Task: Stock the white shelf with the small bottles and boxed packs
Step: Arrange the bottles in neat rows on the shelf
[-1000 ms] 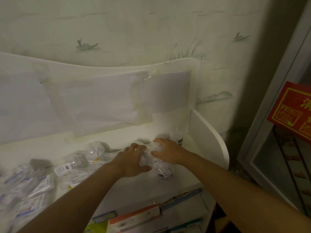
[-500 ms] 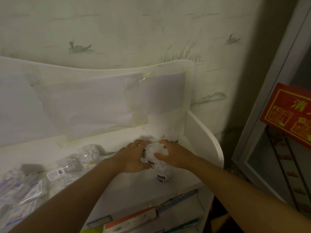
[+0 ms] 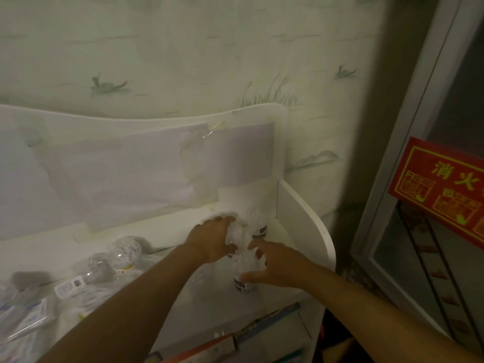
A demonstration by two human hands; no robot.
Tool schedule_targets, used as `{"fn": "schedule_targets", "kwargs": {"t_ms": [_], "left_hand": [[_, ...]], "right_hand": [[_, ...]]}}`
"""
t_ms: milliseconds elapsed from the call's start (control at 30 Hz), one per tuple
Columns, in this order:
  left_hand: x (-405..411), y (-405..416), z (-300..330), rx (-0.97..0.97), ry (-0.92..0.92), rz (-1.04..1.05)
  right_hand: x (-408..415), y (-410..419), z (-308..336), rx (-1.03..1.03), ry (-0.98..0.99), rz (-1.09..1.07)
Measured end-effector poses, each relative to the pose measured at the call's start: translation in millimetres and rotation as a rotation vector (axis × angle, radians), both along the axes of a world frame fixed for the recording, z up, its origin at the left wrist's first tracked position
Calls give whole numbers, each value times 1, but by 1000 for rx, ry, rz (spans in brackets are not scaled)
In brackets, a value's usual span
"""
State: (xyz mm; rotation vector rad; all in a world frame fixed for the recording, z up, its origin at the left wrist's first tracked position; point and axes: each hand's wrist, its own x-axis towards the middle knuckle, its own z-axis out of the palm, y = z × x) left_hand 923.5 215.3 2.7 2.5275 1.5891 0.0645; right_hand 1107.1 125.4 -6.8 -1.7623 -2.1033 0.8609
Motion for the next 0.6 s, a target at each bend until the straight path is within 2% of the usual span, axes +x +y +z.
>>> {"fn": "schedule_targets", "kwargs": {"t_ms": [233,600], "left_hand": [[15,17,-8,12,-50,124],[3,29,-1,79,52,81]], "right_hand": [[6,-3,-8,-29,-41,8],[1,-3,-7,18,17,47]]}}
